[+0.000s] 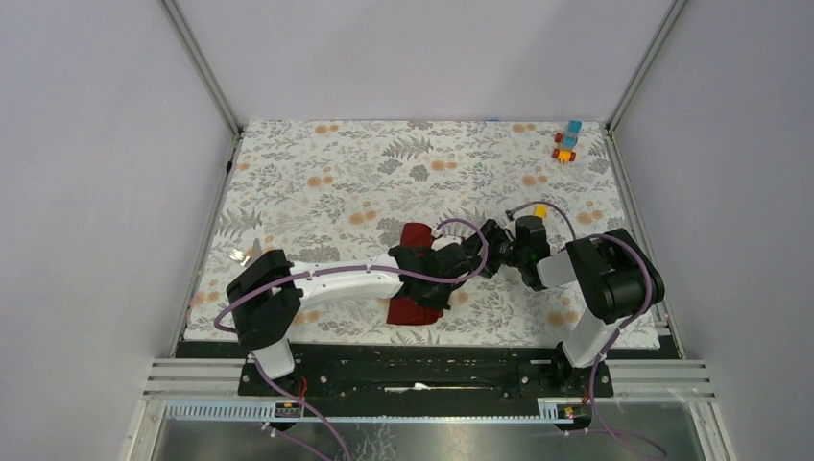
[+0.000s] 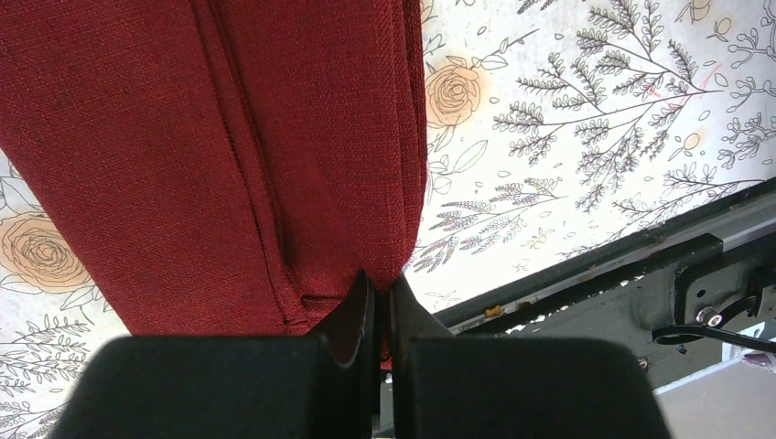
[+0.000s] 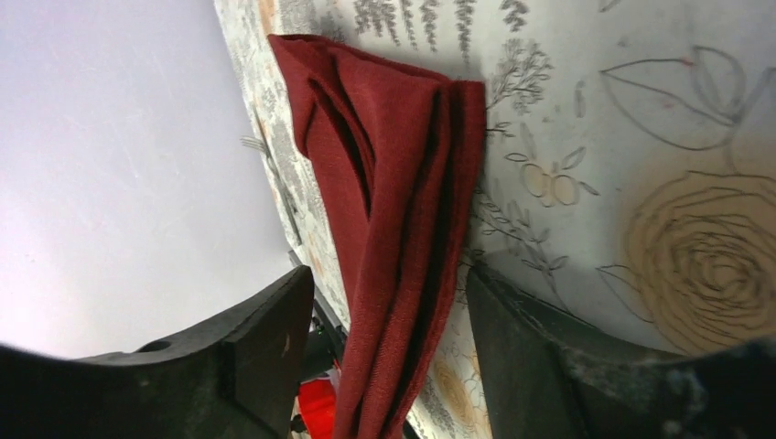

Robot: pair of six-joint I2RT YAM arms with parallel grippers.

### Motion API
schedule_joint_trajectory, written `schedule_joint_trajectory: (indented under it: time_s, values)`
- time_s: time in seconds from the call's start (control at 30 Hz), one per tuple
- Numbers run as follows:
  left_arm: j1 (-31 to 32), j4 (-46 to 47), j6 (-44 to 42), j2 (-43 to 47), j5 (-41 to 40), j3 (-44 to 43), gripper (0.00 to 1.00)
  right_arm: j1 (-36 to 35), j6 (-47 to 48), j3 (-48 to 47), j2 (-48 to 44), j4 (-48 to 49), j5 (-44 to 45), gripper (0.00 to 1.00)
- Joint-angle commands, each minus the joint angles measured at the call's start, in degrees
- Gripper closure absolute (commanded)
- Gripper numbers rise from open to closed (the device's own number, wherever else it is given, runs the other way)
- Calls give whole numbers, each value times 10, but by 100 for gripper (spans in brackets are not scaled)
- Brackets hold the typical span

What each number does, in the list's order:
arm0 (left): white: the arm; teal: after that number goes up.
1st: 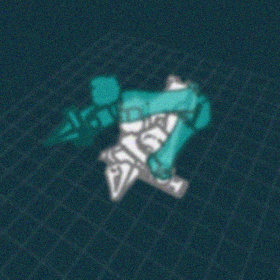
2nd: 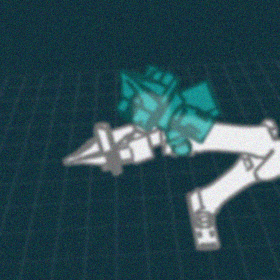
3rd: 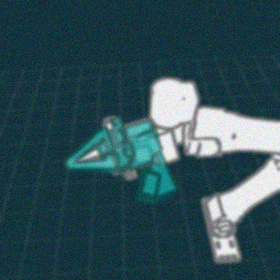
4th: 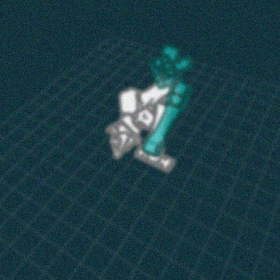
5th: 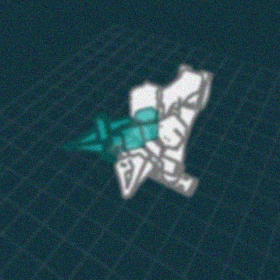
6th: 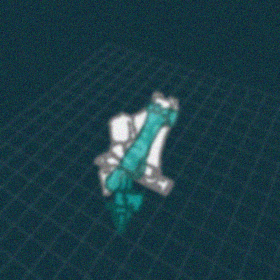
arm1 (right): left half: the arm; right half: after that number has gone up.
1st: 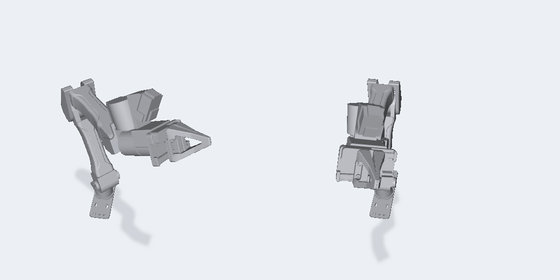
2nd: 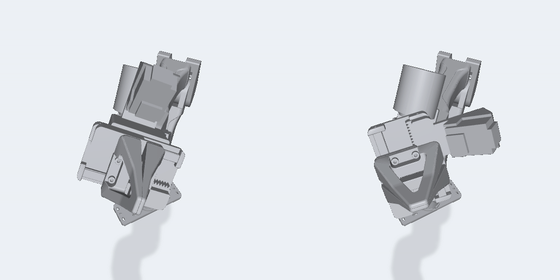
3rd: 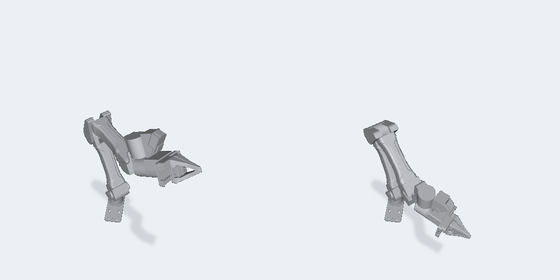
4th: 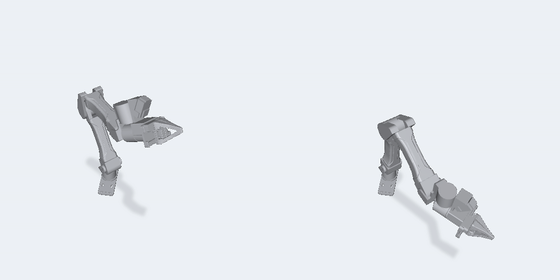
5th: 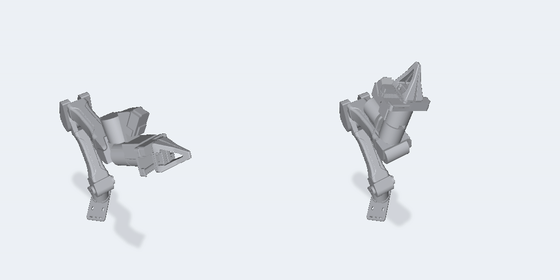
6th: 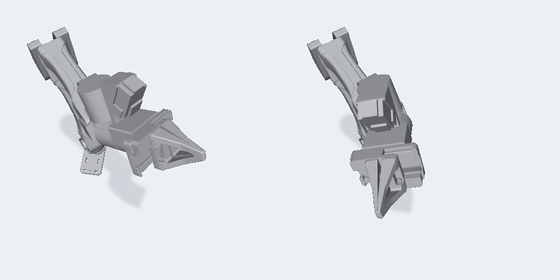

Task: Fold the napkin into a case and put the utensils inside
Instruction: Pick up the 2/3-rectangle-folded napkin at the center of the board.

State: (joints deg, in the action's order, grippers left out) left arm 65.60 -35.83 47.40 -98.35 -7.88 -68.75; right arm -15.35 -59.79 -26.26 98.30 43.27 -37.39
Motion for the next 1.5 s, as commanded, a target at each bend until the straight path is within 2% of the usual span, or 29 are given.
schedule_joint_trajectory:
  time_s: [0.0,0.13,0.37,0.43,0.53,0.6,0.63,0.7,0.73,0.8,0.87,0.97,1.03,1.17,1.2,1.33,1.47]
  values:
    - [-3,27,-8,20,12,3,100,-6,-9,10,10,48,41,37]
    - [-5,41,-7,21,22,10,100,-7,-11,11,22,69,37,49]
    - [-5,46,-8,14,25,8,100,-27,-18,25,17,83,41,47]
    - [-6,48,-8,13,26,8,100,-31,-16,32,10,83,49,50]
    - [-6,55,-8,11,33,9,100,-32,-7,34,6,83,59,69]
    - [-6,61,-8,8,45,9,100,-32,1,32,11,89,66,91]
    - [-6,64,-10,7,54,10,99,-31,5,31,14,92,68,99]
    - [-6,76,-12,15,73,16,82,-32,13,29,18,98,70,100]
    - [-7,90,-12,24,93,24,68,-32,17,28,19,99,72,100]
    - [-17,117,-13,53,131,39,49,-32,31,26,16,91,74,100]
    - [-36,141,-14,89,166,51,40,-32,49,19,6,66,79,100]
    - [-88,186,-9,135,193,82,35,-37,82,3,-20,2,102,100]
    - [-140,236,1,154,214,115,39,-47,112,-14,-43,-58,129,100]
    - [-260,347,29,145,233,172,74,-59,151,-42,-71,-143,166,100]
    - [-275,363,29,133,228,174,78,-60,157,-46,-74,-160,170,100]
    - [-310,434,21,65,229,166,92,-69,174,-63,-80,-194,188,100]
    - [-322,493,22,-21,246,160,97,-86,192,-88,-82,-229,217,100]
